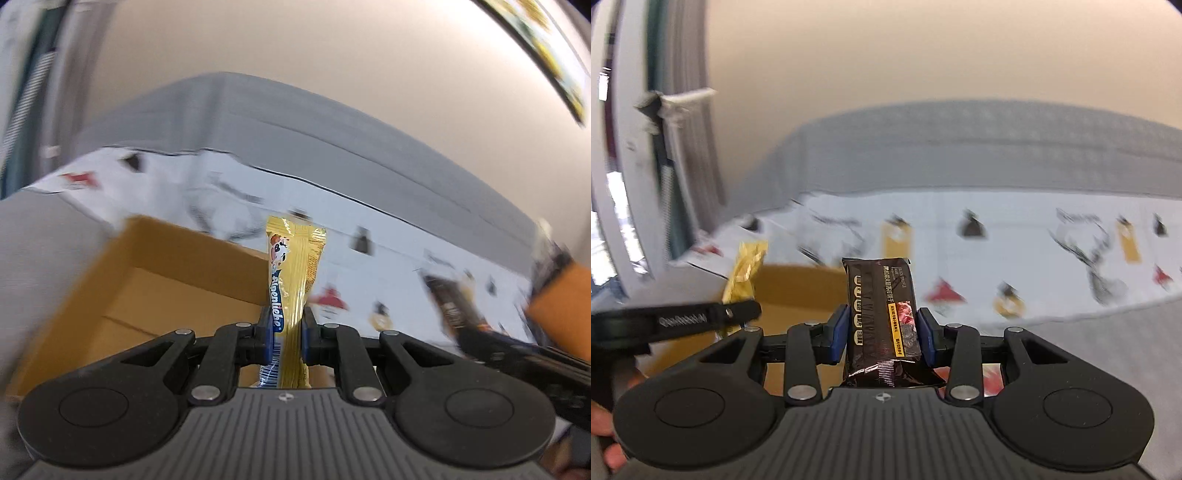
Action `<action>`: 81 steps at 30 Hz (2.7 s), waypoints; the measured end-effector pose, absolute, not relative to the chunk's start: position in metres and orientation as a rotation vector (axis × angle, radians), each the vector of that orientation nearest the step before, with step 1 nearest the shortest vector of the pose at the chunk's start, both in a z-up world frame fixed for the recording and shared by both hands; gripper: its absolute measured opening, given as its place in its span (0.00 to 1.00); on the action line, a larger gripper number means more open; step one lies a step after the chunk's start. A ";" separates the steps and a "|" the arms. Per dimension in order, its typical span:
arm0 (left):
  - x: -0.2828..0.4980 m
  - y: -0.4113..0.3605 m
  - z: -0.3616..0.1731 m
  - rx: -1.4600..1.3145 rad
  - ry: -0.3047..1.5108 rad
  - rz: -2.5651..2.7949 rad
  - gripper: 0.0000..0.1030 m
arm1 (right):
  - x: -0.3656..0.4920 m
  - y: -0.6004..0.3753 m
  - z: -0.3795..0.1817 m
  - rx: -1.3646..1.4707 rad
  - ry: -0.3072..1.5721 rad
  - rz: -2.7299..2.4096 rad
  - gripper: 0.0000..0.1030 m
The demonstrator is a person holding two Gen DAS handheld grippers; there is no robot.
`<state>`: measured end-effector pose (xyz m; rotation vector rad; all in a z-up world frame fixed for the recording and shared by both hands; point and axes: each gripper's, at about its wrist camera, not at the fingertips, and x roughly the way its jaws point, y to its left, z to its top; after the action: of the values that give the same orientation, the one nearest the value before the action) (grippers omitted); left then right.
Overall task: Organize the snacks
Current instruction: 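Carry both bars over the box and release them inside, then grasp the blue ice-pop with the left tool while the right tool grasps the purple candy stick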
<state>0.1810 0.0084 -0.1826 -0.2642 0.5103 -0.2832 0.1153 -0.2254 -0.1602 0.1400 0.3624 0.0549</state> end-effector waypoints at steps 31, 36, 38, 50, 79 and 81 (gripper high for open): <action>0.216 0.041 -0.271 0.141 0.798 0.042 0.15 | 0.217 -0.115 -0.263 0.087 0.675 0.321 0.40; 0.219 0.035 -0.270 0.092 0.863 0.053 0.20 | 0.218 -0.121 -0.260 0.174 0.697 0.305 0.42; 0.214 0.031 -0.257 0.091 0.846 0.080 0.52 | 0.204 -0.135 -0.252 0.251 0.640 0.308 0.45; 0.189 -0.072 -0.224 0.192 0.729 -0.043 0.93 | 0.149 -0.260 -0.255 0.453 0.455 0.164 0.89; 0.287 -0.247 -0.377 0.185 0.933 -0.474 0.70 | 0.209 -0.455 -0.337 0.051 0.715 0.051 0.69; 0.281 -0.247 -0.380 0.207 0.903 -0.481 0.67 | 0.221 -0.463 -0.347 0.037 0.753 0.053 0.44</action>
<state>0.2812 -0.2473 -0.3804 0.2070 0.9033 -0.4814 0.2207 -0.4626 -0.3466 0.0374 0.7531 0.0532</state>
